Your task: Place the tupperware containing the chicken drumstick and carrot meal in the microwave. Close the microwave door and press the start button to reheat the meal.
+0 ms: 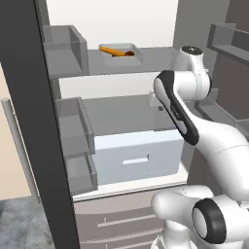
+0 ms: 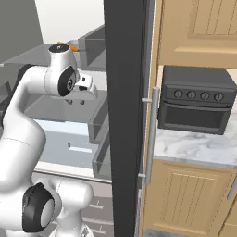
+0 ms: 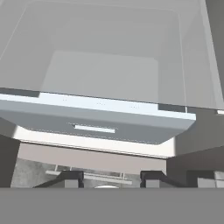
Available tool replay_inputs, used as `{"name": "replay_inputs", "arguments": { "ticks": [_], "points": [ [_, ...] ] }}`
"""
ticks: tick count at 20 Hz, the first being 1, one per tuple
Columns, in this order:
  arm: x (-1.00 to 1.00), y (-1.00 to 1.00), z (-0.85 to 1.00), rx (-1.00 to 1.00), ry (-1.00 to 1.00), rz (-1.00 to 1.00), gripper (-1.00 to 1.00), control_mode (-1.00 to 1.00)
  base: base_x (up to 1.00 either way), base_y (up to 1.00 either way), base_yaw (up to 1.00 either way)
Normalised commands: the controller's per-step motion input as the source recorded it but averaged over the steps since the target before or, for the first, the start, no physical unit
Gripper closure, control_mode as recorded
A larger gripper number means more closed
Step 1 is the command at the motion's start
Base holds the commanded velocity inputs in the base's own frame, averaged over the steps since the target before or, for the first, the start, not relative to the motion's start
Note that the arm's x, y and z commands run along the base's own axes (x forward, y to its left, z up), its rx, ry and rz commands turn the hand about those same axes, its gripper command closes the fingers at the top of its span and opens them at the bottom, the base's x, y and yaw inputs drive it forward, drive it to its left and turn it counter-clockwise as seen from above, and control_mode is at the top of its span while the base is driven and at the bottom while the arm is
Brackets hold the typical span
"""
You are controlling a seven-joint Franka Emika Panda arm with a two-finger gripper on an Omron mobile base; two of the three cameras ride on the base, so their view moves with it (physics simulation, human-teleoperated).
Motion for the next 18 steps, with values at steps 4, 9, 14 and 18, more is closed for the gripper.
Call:
{"name": "replay_inputs", "arguments": {
  "ticks": [4,9,14,18],
  "points": [
    [-0.08,0.00,0.00,0.00,0.00,0.00,-1.00,-1.00,0.00,0.00,0.00],
    [-0.31,0.03,-0.04,0.01,0.00,0.00,-1.00,1.00,-0.09,0.03,0.00],
    [0.00,0.00,0.00,0.00,0.00,0.00,-1.00,1.00,-0.23,0.31,0.00],
    [0.00,0.00,0.00,0.00,0.00,0.00,-1.00,1.00,0.00,0.49,0.00]
  ]
}}
